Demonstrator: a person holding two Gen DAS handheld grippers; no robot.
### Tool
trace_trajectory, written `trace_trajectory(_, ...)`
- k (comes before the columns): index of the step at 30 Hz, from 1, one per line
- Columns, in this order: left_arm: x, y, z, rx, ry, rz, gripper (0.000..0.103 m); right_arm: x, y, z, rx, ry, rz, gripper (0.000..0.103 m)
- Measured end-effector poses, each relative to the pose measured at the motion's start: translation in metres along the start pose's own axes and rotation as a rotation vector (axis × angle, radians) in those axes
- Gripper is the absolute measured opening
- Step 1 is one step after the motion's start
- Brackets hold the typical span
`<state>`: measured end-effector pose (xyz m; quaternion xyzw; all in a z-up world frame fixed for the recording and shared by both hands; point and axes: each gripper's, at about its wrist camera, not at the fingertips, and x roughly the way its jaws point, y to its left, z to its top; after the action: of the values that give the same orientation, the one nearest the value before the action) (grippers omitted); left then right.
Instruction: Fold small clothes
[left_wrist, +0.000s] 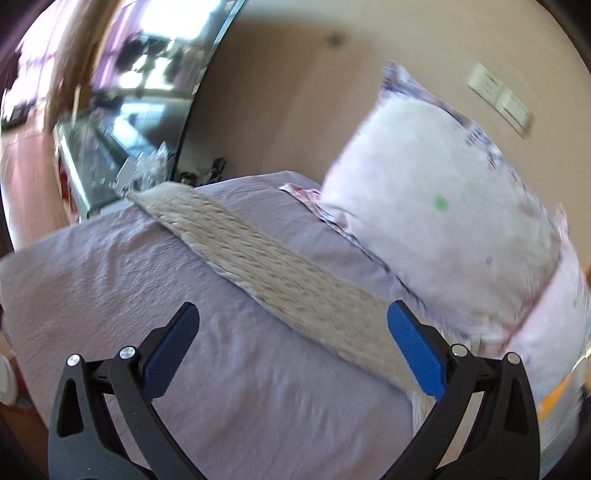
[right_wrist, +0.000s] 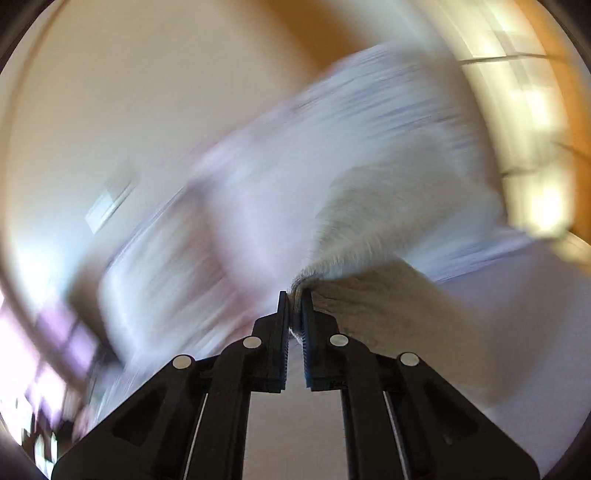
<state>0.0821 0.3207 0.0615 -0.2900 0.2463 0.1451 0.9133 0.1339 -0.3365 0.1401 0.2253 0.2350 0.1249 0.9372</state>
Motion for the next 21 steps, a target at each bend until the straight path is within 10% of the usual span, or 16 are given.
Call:
trace_trajectory(4, 0.018, 0.026, 0.012, -0.103, 0.024, 0.025, 0.084, 0.070, 0.076, -0.065, -0.074, 0.353, 0.281, 0.038)
trace_trajectory(8, 0.041, 0.050, 0.025, -0.191, 0.076, 0.024, 0.078, 0.056, 0.062, -0.060, -0.009, 0.265, 0.261, 0.066)
trace_trajectory(13, 0.072, 0.086, 0.046, -0.356, 0.139, -0.011, 0.072, 0.011, 0.011, -0.042, 0.039, 0.160, 0.098, 0.072)
trace_trajectory(19, 0.093, 0.114, 0.061, -0.466, 0.144, -0.021, 0.040, -0.027, -0.033, -0.041, 0.114, 0.092, -0.014, 0.079)
trace_trajectory(21, 0.103, 0.116, 0.062, -0.467, 0.177, -0.013, 0.007, -0.031, -0.038, -0.044, 0.127, 0.080, -0.018, 0.079)
